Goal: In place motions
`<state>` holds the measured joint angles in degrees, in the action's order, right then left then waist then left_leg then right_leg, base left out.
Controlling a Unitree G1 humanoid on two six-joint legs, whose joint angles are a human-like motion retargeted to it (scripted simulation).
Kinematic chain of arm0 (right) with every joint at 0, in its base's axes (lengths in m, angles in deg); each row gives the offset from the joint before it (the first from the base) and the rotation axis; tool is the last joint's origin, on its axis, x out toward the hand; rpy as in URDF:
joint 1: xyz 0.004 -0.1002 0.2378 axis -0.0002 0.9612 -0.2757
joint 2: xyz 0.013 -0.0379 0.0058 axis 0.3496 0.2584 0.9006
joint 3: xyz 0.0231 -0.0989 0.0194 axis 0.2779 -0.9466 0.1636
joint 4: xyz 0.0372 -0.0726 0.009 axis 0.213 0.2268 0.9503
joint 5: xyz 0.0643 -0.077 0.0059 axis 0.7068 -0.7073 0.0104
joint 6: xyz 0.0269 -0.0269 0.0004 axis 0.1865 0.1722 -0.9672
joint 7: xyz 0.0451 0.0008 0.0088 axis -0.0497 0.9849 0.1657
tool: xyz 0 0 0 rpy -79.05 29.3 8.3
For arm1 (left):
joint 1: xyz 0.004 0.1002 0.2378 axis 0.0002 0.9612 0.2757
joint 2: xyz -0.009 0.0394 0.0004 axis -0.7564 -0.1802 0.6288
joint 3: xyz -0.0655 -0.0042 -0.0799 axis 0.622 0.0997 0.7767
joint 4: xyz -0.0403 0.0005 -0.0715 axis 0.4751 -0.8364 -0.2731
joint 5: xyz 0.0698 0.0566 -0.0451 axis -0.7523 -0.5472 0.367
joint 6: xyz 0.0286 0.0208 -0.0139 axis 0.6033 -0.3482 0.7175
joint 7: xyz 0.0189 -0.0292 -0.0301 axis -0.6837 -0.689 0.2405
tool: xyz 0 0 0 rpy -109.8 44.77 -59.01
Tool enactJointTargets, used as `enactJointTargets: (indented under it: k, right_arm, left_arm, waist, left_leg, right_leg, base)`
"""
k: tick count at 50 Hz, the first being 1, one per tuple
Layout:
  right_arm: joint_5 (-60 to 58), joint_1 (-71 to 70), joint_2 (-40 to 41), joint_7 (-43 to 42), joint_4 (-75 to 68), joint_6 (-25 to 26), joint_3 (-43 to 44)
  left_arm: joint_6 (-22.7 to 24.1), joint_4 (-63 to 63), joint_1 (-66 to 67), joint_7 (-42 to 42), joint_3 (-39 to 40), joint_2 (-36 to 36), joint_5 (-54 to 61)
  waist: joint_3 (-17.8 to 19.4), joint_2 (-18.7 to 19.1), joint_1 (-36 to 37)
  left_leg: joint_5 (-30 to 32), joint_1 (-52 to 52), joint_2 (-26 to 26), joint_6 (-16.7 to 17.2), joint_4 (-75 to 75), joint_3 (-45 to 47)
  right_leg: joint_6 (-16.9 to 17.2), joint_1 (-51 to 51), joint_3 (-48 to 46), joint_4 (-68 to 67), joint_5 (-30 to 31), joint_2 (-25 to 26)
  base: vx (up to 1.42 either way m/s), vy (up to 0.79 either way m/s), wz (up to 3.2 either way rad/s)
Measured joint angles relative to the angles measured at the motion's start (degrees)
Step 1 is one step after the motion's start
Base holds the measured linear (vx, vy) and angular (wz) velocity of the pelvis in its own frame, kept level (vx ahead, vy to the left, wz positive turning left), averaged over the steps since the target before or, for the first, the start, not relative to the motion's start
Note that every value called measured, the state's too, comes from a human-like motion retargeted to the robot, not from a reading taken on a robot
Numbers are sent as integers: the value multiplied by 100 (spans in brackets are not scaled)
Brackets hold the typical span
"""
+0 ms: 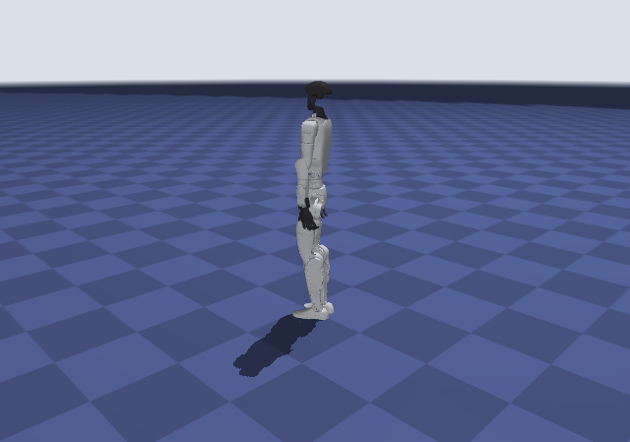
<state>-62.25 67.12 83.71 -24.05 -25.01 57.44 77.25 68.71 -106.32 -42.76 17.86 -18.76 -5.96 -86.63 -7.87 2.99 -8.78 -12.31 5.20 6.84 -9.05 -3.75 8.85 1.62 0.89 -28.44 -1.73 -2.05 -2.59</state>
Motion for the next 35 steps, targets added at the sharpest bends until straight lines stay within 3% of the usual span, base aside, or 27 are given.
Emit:
enactJointTargets:
  k: [35]
  right_arm:
    - [-18,-13,1,14,1,2,-15]
  left_arm:
    - [-5,2,6,-5,-12,-1,18]
  waist:
    - [9,6,-17]
  left_leg:
    - [57,-14,-14,8,-9,27]
  right_leg:
    - [-10,7,30,0,20,16]
  base:
    - [0,0,0]
